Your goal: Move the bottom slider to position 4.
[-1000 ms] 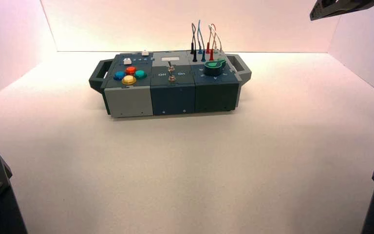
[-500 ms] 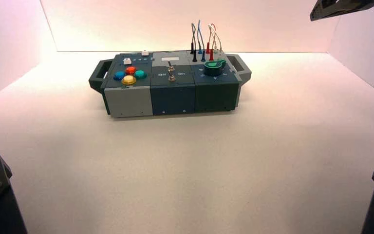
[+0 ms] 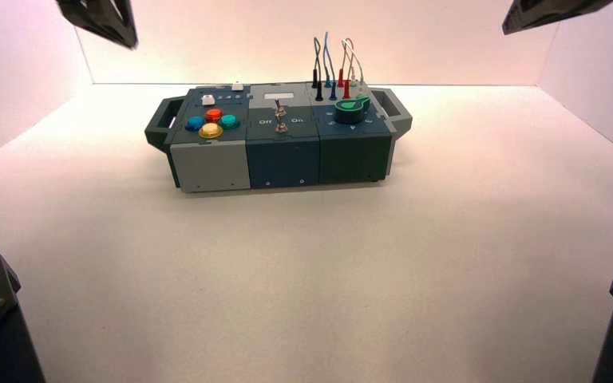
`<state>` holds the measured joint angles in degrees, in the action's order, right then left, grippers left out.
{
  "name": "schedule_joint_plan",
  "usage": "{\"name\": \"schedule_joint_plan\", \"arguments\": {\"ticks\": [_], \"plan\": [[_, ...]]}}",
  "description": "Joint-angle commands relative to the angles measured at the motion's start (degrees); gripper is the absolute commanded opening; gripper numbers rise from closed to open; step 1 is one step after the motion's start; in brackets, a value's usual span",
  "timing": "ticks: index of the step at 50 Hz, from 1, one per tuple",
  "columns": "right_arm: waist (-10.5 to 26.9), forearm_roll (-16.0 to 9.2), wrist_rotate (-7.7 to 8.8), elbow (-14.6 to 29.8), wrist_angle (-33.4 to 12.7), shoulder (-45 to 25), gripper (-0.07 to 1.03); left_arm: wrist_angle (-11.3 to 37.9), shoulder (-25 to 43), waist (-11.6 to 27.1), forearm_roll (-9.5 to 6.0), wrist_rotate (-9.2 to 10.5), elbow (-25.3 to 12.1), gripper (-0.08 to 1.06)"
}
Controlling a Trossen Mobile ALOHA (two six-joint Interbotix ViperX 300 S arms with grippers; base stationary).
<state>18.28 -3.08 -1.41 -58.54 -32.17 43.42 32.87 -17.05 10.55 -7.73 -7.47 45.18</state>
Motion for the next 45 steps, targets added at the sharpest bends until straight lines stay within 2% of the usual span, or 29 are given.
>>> {"name": "schedule_joint_plan", "arguments": {"ticks": [1,3,4,10,26,45], "plan": [[0.0,-1.2,0.09,5.3,-1.1,-3.5,-0.02,1.8,5.3,0.4,-0.09,-1.23,-6.4,-0.03],[0.0,-1.3,0.09,5.9,-1.1,-4.2,-0.02,1.8,6.0,0.5,-0.09,-1.32,-6.9,-0.03],[0.1,-1.3,0.26,7.5,-1.2,-6.2,-0.02,1.1,8.3,0.9,0.0,-1.41,-8.5,-0.03],[0.1,-1.3,0.62,8.6,-1.0,-8.5,-0.02,0.3,11.7,1.0,-0.09,-1.67,-10.5,-0.03],[0.1,-0.9,0.88,7.5,1.8,-12.0,-0.02,0.1,23.6,3.2,-0.09,-2.55,-15.4,-0.03],[0.0,-0.5,0.97,7.2,2.5,-12.3,-0.02,-0.3,30.0,3.3,0.18,-2.99,-22.2,-0.03]]}}
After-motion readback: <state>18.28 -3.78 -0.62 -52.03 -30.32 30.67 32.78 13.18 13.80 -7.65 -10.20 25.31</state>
